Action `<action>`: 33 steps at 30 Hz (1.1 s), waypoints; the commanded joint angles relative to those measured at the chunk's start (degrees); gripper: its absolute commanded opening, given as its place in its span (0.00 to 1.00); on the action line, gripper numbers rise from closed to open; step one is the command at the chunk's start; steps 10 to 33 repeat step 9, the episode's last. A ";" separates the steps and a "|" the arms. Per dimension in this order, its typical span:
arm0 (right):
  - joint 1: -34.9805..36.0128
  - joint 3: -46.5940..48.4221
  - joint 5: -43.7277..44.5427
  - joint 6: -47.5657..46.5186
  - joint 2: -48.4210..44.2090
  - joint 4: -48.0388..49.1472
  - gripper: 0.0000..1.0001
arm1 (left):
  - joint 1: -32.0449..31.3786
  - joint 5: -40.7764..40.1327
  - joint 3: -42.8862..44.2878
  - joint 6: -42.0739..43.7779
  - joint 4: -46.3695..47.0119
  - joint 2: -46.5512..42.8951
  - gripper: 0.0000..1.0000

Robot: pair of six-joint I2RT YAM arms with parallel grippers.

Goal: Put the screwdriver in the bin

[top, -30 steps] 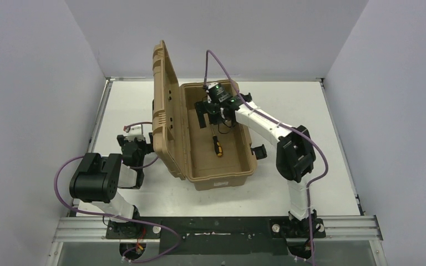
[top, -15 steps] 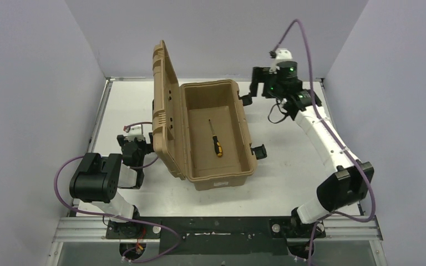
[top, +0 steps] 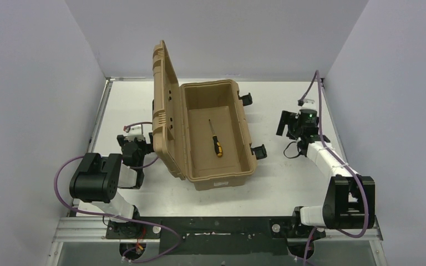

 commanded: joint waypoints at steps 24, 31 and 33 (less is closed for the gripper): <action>-0.23 -9.48 -1.59 -3.32 -4.79 18.60 1.00 | -0.07 0.48 0.97 0.53 3.46 -0.05 0.97; -0.23 -9.48 -1.59 -3.32 -4.79 18.60 1.00 | -0.07 0.48 0.97 0.53 3.46 -0.05 0.97; -0.23 -9.48 -1.59 -3.32 -4.79 18.60 1.00 | -0.07 0.48 0.97 0.53 3.46 -0.05 0.97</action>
